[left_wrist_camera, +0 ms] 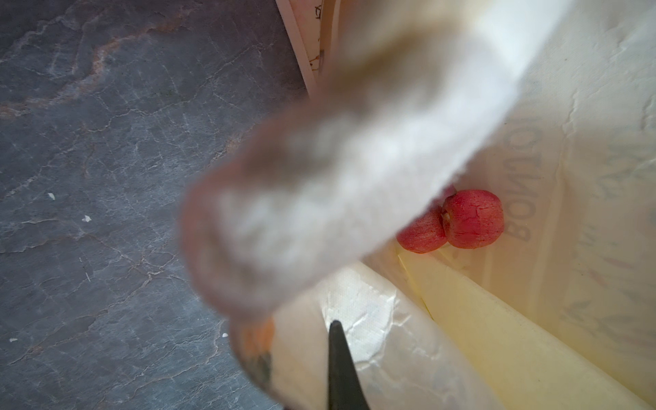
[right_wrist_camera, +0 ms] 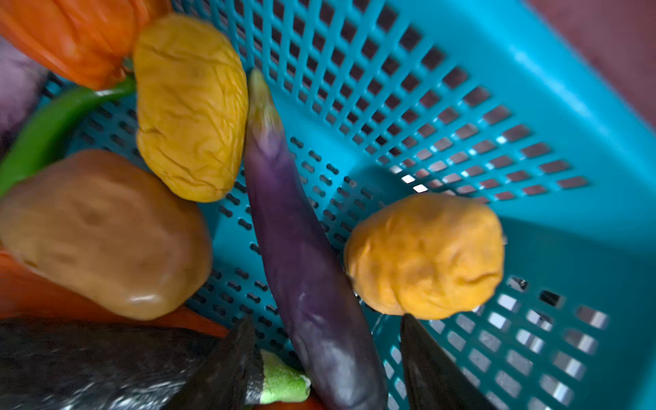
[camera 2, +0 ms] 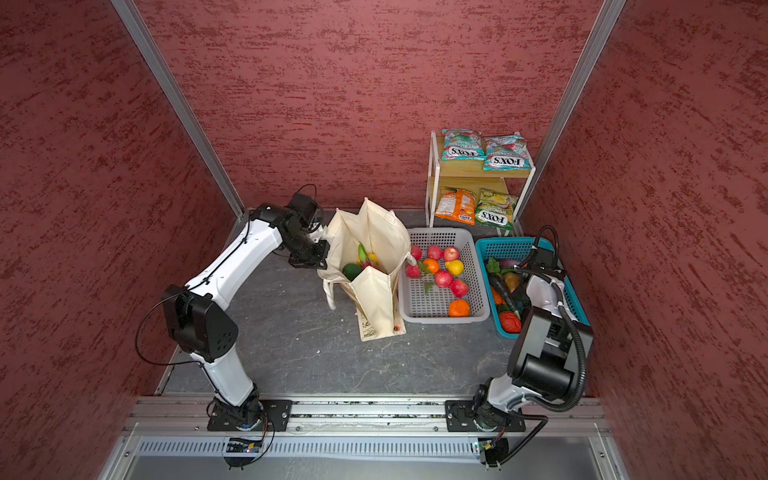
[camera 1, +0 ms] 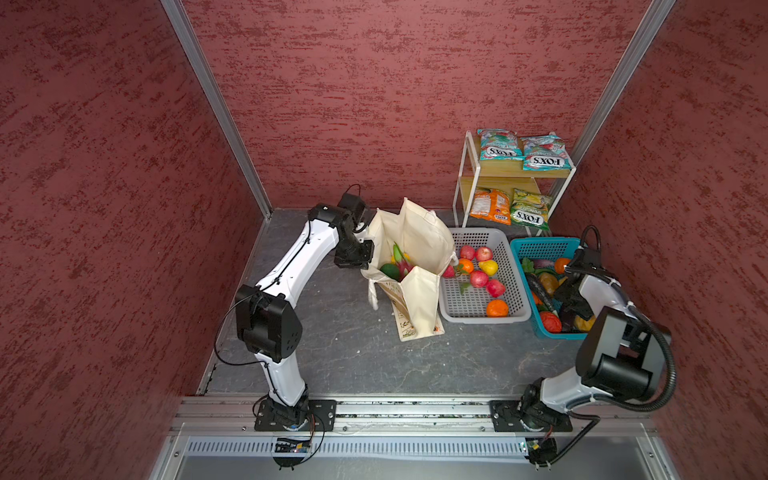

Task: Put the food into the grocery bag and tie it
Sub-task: 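Move the right gripper over the teal basket toward the purple eggplant, then lower the right gripper and grasp the purple eggplant by its body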

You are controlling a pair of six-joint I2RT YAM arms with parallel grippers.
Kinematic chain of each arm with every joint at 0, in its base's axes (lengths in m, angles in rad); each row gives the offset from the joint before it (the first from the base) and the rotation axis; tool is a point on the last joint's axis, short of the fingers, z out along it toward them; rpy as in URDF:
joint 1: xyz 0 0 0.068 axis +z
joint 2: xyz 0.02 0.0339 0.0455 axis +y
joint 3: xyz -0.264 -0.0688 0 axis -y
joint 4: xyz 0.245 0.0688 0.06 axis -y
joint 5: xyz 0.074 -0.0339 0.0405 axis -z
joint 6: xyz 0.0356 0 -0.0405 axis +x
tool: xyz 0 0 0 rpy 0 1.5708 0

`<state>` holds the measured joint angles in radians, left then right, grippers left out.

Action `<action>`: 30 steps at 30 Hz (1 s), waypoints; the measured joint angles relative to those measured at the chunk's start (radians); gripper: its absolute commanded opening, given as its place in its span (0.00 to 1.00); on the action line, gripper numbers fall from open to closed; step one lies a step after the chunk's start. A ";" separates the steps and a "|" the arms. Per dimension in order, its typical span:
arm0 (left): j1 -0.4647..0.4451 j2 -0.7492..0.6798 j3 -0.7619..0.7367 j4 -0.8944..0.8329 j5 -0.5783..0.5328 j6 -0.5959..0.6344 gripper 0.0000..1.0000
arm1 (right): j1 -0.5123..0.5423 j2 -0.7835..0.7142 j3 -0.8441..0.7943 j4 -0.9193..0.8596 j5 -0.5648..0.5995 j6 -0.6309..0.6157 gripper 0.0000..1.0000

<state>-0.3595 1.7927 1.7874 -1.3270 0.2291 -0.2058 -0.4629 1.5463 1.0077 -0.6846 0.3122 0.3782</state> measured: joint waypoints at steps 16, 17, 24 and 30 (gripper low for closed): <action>0.000 -0.002 -0.004 0.001 0.000 0.000 0.00 | -0.027 0.084 0.002 0.054 -0.060 -0.028 0.59; 0.000 -0.002 -0.005 0.001 0.000 0.000 0.00 | -0.027 0.088 0.003 0.053 -0.062 -0.029 0.59; 0.000 -0.002 -0.005 0.001 0.000 0.000 0.00 | -0.033 0.116 0.031 0.059 -0.071 -0.039 0.53; 0.000 -0.002 -0.005 0.001 0.000 0.000 0.00 | -0.038 0.130 0.034 0.064 -0.080 -0.042 0.47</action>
<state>-0.3595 1.7905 1.7828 -1.3262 0.2291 -0.2058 -0.5007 1.6768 1.0412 -0.6209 0.2321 0.3363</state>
